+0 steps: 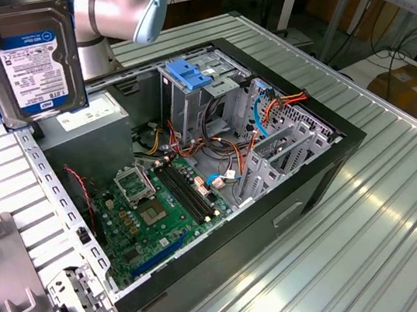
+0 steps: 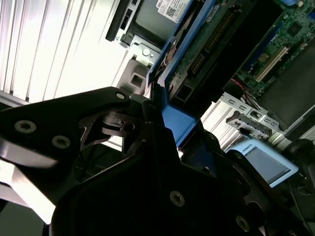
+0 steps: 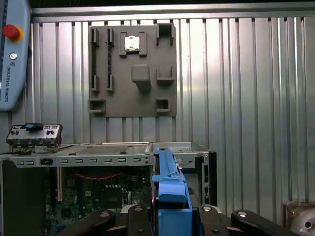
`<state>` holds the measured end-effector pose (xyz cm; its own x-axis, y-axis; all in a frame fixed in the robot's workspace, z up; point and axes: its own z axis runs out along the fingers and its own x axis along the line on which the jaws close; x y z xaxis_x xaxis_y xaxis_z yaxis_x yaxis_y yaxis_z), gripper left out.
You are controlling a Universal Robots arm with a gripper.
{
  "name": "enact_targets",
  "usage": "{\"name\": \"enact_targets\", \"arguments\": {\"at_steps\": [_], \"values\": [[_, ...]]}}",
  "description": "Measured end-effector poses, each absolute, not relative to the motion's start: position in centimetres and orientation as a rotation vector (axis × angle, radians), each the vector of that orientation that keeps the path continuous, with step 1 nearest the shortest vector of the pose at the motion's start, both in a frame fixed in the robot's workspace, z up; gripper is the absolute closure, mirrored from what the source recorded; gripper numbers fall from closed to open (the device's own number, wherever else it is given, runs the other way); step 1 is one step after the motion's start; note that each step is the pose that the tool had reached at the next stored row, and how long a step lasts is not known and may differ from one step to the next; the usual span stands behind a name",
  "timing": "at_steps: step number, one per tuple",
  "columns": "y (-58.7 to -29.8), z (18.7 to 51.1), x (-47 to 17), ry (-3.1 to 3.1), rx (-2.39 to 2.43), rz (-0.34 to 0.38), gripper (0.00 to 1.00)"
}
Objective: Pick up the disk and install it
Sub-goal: 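Pick up the disk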
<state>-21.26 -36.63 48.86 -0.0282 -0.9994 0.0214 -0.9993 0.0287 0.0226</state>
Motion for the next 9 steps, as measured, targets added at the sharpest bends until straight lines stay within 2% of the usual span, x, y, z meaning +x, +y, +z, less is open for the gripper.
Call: {"name": "enact_targets", "arguments": {"at_steps": [9], "values": [[-36.6, 48.9, -18.7, -2.229, 2.167, -0.005, 0.63]]}}
